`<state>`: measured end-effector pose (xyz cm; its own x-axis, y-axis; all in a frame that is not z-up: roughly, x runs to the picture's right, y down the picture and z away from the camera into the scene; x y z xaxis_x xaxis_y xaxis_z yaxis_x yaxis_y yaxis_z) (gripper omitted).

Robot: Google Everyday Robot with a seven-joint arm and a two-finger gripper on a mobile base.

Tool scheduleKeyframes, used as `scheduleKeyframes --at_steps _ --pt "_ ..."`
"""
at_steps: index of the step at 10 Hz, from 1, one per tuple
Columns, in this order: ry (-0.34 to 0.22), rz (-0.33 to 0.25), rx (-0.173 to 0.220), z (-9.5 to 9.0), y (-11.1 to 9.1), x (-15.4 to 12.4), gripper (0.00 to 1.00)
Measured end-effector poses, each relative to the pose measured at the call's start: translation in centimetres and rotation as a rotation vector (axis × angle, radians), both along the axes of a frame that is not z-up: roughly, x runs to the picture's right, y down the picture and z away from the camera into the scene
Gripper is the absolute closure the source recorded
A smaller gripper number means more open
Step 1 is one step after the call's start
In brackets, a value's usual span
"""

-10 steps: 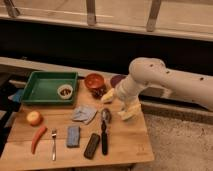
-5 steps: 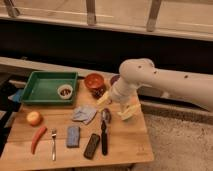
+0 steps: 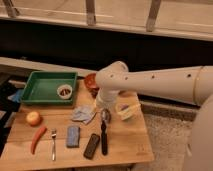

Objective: Wipe purple bowl with brush

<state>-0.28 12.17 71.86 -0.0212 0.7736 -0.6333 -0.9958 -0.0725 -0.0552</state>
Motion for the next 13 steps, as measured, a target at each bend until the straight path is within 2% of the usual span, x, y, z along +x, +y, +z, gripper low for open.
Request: scheduleKeyframes --at_steps 2,4,8,11,13 --pt "0.066 -0.047 0.009 1.1 1.1 0.5 0.25" --pt "0.092 -0.043 0.019 1.9 1.3 0.9 0.25" --pt "0.094 -0.042 0.018 2.0 1.4 1.0 0.25" --pt "0.135 -0.108 0.009 3.5 2.7 -0.4 0.25" --pt "0.141 -0.1 -0.019 4.4 3.3 0.0 0.25"
